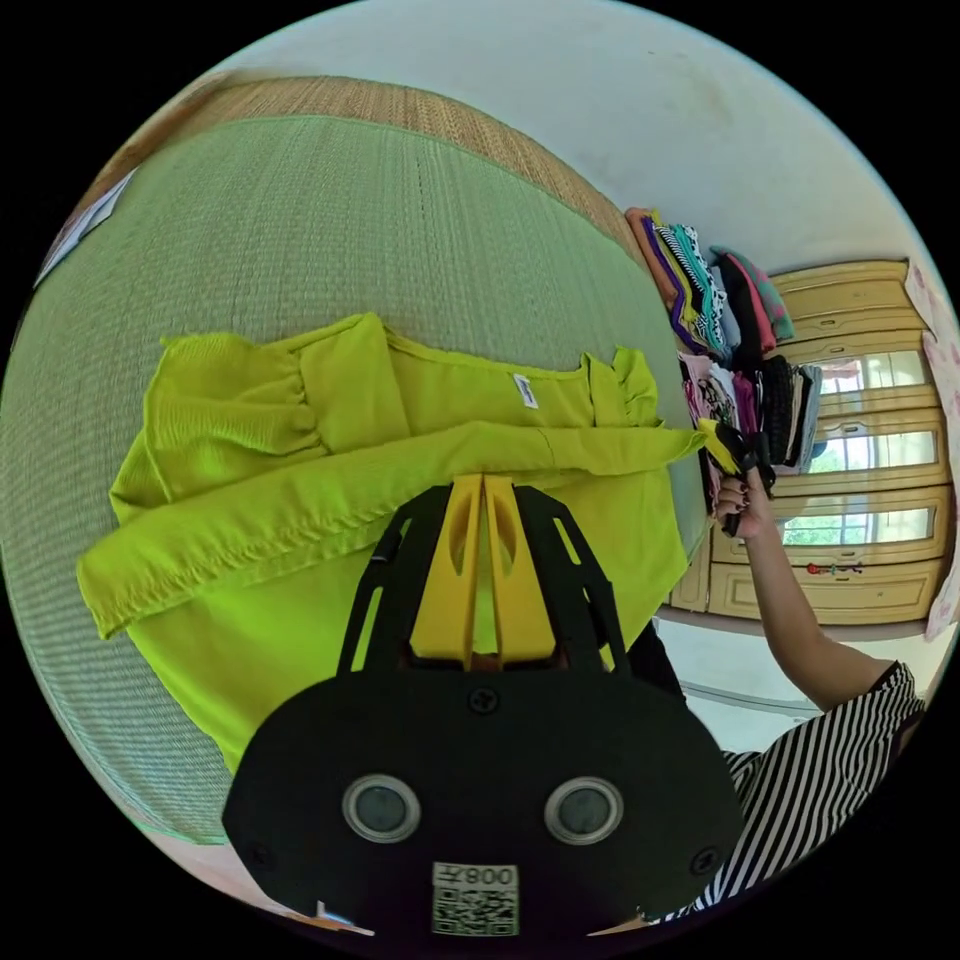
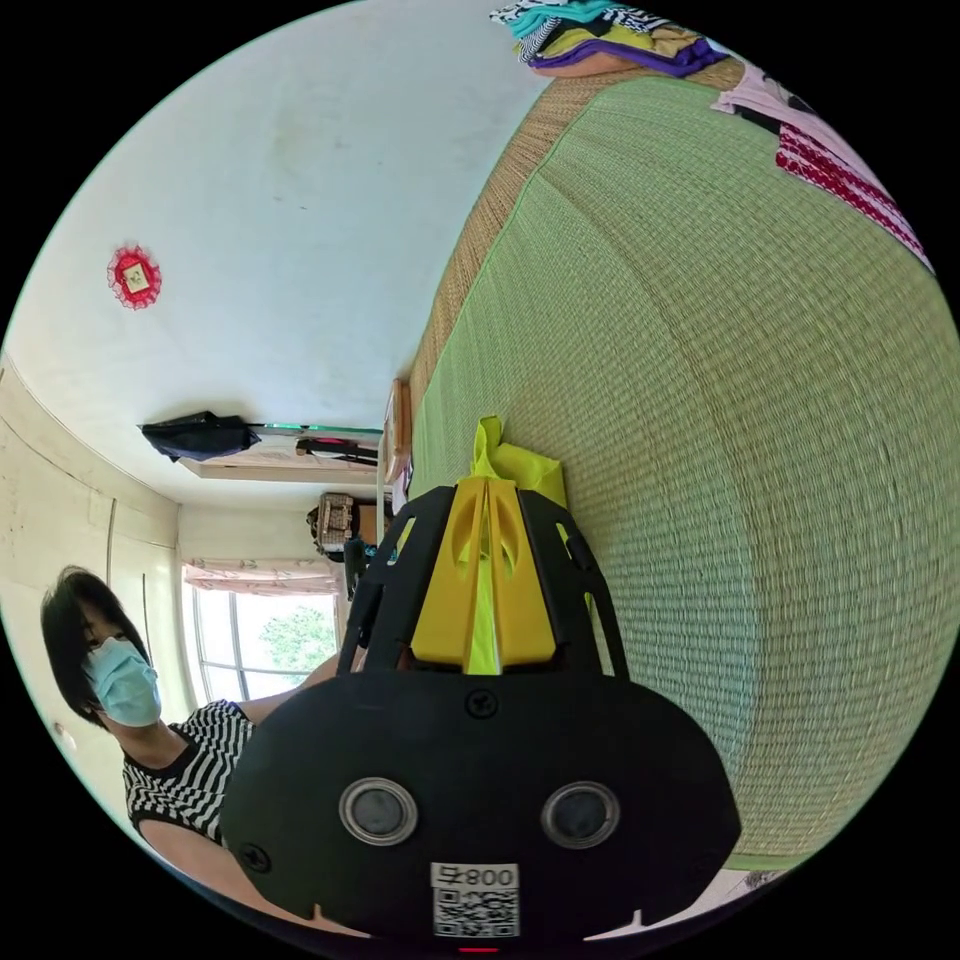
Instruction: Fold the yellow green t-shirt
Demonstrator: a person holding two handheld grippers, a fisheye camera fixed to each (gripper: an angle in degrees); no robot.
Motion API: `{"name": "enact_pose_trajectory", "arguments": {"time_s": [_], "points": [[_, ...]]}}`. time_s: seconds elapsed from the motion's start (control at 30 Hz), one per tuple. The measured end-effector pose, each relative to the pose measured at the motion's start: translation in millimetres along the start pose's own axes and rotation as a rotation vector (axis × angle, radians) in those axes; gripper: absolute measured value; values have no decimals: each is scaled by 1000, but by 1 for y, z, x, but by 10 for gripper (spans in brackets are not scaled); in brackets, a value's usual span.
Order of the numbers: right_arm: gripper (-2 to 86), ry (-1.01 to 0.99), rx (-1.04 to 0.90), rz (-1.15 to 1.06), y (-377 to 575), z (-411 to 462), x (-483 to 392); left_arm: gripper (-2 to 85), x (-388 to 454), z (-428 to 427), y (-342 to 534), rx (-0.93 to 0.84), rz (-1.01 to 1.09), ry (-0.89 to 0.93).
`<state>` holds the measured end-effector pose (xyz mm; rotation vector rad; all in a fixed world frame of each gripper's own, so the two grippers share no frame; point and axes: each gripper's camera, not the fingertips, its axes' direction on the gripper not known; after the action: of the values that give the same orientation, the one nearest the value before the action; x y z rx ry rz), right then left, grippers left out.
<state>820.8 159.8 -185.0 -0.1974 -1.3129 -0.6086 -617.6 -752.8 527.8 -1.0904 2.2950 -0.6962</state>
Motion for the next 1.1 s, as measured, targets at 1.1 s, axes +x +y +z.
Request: {"name": "enact_pose_trajectory", "arguments": {"time_s": [1.1], "points": [[1,538,-248,-329,8,213,19,2,47,69,-3,-18,99,-139]]}}
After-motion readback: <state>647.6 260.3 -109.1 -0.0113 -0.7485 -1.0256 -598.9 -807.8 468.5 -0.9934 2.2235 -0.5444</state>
